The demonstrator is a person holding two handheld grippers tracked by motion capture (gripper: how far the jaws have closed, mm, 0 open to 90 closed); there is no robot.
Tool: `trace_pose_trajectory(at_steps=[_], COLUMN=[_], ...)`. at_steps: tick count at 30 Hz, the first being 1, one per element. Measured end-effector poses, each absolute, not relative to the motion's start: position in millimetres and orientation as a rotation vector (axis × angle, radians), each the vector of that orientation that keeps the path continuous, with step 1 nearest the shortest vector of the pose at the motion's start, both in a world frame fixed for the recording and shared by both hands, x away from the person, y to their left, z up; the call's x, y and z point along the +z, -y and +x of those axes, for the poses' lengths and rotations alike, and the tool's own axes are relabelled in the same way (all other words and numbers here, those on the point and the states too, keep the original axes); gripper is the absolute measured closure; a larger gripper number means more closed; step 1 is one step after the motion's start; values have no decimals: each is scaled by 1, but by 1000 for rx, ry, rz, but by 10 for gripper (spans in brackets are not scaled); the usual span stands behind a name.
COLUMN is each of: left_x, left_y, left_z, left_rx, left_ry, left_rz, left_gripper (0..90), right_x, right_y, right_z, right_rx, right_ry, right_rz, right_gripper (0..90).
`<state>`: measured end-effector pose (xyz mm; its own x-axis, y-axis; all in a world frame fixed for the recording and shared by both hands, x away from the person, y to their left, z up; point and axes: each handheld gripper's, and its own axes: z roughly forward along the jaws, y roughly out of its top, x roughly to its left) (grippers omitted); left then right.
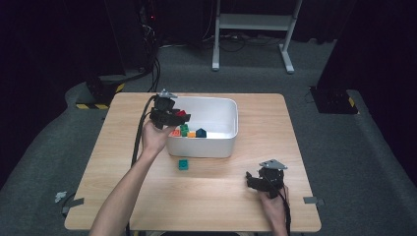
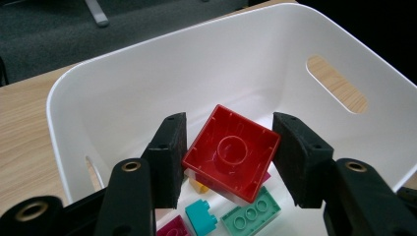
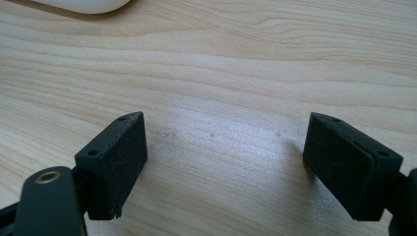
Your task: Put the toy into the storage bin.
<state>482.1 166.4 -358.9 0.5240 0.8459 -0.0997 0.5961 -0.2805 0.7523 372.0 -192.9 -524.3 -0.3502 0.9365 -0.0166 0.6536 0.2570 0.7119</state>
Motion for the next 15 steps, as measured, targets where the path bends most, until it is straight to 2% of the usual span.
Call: trace_pose_trajectory(at_steps=[15], left_x=[-373], left_y=[-163], left_z=[494], left_rx=[397], left_ry=[-1218], left_rz=[2007], left_gripper=[483], right_x=[-524], right_y=[193], right_z=[372], right_rx=[862], right_ry=[-2094], right_rz=[1442], right_gripper=[166])
